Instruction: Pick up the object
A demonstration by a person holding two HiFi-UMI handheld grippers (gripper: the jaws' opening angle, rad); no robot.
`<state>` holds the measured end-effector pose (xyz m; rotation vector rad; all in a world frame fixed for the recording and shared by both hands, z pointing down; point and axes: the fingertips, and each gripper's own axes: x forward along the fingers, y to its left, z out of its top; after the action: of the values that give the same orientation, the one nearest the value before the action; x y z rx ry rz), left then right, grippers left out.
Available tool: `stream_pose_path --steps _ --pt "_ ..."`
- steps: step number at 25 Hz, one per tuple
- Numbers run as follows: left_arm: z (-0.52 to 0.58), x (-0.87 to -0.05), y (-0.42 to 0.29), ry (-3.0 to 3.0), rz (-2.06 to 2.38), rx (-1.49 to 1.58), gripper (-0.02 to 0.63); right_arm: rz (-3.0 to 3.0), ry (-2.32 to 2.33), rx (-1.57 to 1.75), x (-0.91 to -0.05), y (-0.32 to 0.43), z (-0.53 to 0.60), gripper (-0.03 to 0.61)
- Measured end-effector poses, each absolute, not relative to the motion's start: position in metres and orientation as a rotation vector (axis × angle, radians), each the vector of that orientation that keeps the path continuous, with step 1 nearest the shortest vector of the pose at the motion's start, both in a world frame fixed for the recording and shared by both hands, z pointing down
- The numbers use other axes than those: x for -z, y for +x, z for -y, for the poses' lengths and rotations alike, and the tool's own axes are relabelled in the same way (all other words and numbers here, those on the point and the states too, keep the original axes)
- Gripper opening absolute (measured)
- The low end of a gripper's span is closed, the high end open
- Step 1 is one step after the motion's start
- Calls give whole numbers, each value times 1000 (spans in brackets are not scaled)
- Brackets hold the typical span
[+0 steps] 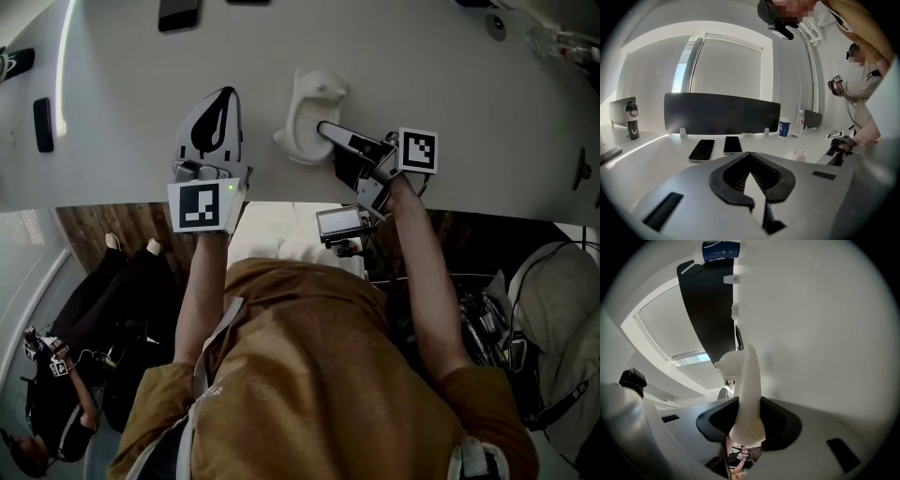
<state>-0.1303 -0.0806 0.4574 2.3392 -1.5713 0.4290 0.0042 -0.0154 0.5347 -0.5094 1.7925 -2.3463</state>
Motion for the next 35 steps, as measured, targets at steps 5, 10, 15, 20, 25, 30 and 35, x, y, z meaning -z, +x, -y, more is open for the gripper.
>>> stream_pose_path --steps 5,10,15,20,25,30,35 --pt "79 -457 -130 2343 1572 -426 6 -1841 -523 2268 -526 5 21 152" --pt "76 -451 -127 2353 1576 -418 6 -1898 -545 2198 -513 7 24 152" --pt "75 -445 -125 2362 1582 -404 6 -1946 -540 2125 -493 7 30 152" --pt "70 -435 -122 2381 1589 -388 6 -1978 -543 2049 -472 7 34 152" --pt "69 -426 -123 2399 1593 -384 6 -2023 -545 1991 -454 8 38 152" --pt "67 -418 -123 2430 1602 -358 6 -2057 -536 1898 -429 10 43 152" --pt "69 -403 -117 2462 1612 -329 6 -2079 -530 1816 -405 15 45 152"
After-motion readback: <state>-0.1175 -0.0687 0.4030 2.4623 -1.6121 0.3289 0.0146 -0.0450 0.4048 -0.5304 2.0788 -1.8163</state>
